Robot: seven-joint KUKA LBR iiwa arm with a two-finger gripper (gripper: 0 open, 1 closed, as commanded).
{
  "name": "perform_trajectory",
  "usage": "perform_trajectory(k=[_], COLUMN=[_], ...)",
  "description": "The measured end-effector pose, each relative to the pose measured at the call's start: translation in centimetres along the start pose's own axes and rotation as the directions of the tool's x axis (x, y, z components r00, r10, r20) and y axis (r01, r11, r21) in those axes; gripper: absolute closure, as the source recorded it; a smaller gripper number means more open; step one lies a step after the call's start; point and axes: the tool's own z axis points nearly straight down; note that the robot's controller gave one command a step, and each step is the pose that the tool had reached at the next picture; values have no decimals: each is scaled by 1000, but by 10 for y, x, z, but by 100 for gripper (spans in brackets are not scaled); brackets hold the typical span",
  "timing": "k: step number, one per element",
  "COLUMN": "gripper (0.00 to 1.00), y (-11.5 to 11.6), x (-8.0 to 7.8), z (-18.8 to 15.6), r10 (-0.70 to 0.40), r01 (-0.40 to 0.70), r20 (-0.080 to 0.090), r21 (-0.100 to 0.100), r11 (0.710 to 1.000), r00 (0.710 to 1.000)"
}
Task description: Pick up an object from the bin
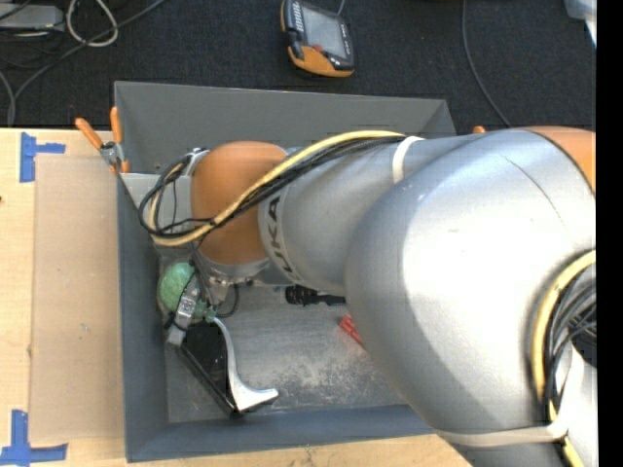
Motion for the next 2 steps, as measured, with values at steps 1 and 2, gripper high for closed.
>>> perform_trajectory(k=[1, 2], gripper=[100, 100], y=[6, 6], x=[-15, -15], z=[2, 2], r10=[-40, -40], r01=[40, 40], r20=[-13, -13], r21=[11, 11], r11=[999, 999], r00=[999, 999])
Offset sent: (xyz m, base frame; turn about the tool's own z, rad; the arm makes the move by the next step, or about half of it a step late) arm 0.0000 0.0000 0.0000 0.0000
